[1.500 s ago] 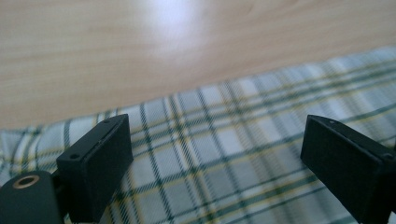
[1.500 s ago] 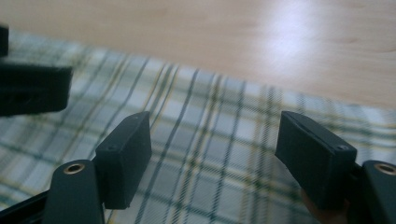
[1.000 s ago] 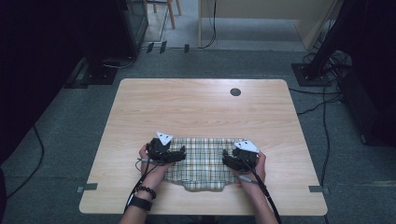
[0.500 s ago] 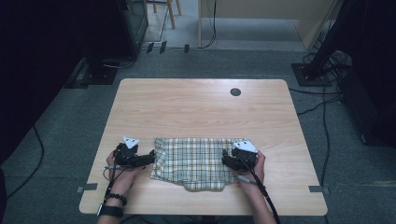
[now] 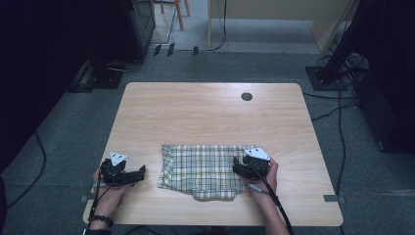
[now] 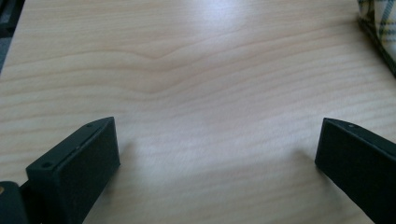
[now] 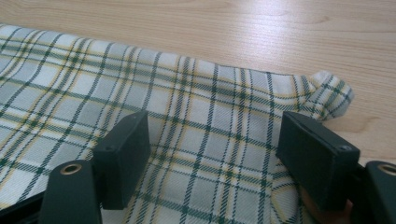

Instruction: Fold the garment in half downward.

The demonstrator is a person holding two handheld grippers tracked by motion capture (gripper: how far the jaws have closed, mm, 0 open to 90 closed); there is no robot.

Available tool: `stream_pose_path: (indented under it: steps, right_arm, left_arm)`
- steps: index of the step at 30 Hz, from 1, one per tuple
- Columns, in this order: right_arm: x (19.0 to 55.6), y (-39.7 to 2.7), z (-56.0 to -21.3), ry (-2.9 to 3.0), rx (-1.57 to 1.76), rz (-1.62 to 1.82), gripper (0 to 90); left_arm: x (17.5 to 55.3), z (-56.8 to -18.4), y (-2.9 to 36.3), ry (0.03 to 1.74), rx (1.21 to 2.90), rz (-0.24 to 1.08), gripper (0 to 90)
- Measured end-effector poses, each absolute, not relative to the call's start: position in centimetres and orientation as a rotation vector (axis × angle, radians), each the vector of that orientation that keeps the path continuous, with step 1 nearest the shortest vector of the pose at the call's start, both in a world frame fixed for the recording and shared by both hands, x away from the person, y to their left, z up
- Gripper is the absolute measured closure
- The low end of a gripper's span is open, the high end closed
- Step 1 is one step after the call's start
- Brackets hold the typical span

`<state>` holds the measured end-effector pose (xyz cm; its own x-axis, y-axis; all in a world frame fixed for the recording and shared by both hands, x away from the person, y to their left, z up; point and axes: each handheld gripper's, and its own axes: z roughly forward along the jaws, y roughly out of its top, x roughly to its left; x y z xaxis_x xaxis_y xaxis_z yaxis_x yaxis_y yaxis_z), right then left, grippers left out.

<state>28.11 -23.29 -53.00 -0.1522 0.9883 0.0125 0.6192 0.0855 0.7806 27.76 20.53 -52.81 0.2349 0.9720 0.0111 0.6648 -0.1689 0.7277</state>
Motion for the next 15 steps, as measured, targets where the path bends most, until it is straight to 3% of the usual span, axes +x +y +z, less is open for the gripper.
stream_pose_path:
  steps: [15]
  right_arm:
    - [28.1,-23.4,-53.0,1.829,1.588,0.898,25.1]
  left_arm:
    - [24.0,-52.9,24.4,1.504,1.907,0.663,0.0]
